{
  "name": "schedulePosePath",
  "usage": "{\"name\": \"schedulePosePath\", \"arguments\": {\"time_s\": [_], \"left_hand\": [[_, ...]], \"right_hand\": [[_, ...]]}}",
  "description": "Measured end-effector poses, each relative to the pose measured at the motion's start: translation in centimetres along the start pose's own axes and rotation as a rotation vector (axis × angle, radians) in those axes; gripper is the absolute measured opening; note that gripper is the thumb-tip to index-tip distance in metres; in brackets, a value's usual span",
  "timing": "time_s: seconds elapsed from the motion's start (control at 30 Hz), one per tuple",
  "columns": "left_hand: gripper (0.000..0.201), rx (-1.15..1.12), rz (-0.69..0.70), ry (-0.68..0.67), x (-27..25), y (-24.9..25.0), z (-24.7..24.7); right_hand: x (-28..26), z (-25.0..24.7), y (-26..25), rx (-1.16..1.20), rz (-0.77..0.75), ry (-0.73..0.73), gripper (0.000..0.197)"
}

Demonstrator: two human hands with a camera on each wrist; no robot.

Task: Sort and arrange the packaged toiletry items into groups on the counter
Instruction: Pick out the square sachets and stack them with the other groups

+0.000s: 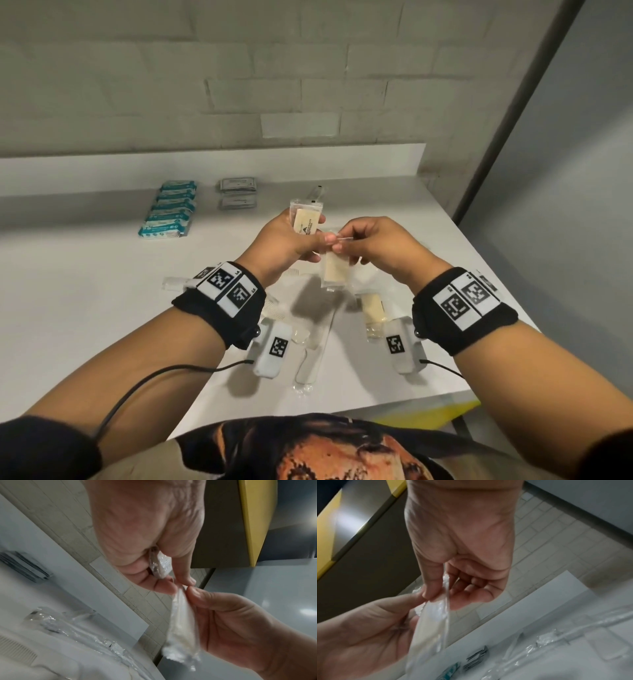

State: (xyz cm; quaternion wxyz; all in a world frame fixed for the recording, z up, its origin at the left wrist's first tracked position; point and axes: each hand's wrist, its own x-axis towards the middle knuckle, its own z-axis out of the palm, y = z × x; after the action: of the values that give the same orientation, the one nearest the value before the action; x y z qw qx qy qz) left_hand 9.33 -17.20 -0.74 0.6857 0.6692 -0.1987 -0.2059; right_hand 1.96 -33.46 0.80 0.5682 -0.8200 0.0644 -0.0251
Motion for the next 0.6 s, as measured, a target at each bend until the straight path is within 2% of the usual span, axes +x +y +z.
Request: {"name": "schedulePosePath", "arguments": {"time_s": [0.03, 0.13, 0.17, 0.3, 0.37, 0.4, 0.5, 0.6], "left_hand": [[0.028, -0.006, -0.009, -0.003, 0.0, -0.1, 0.1], [0.017, -0.045, -0.064, -0.001, -0.2, -0.5, 0.0], [0.020, -0.070, -0.097, 0.000, -0.4, -0.7, -0.1], [0.059, -0.213, -0.229, -0.085, -0.6, -1.3, -0.5], [0.071, -0.287, -0.283, -0.119, -0.6, -1.5, -0.6], [0.068, -0.316, -0.299, -0.124, -0.6, -1.5, -0.5], [0.030, -0.331, -0.283, -0.087, -1.0, -1.7, -0.2], [0.021, -0.241, -0.220, -0.028, -0.9, -2.1, -0.2]], "right_hand": [[0.1, -0.4, 0.2, -0.060, 0.009, 0.024, 0.004], [0.6, -2.0, 1.4, -0.520, 0.054, 0.127, 0.010], [0.7, -2.6, 1.9, -0.604, 0.084, 0.127, 0.010], [0.7, -3.3, 3.9, -0.698, 0.192, 0.042, 0.007], [0.8, -3.0, 4.9, -0.746, 0.206, -0.034, 0.009], [0.8, -2.8, 5.4, -0.792, 0.220, -0.079, 0.011], [0.7, -2.4, 6.9, -0.901, 0.268, -0.132, 0.022], [0.4, -2.4, 6.6, -0.762, 0.197, 0.010, 0.031]]}}
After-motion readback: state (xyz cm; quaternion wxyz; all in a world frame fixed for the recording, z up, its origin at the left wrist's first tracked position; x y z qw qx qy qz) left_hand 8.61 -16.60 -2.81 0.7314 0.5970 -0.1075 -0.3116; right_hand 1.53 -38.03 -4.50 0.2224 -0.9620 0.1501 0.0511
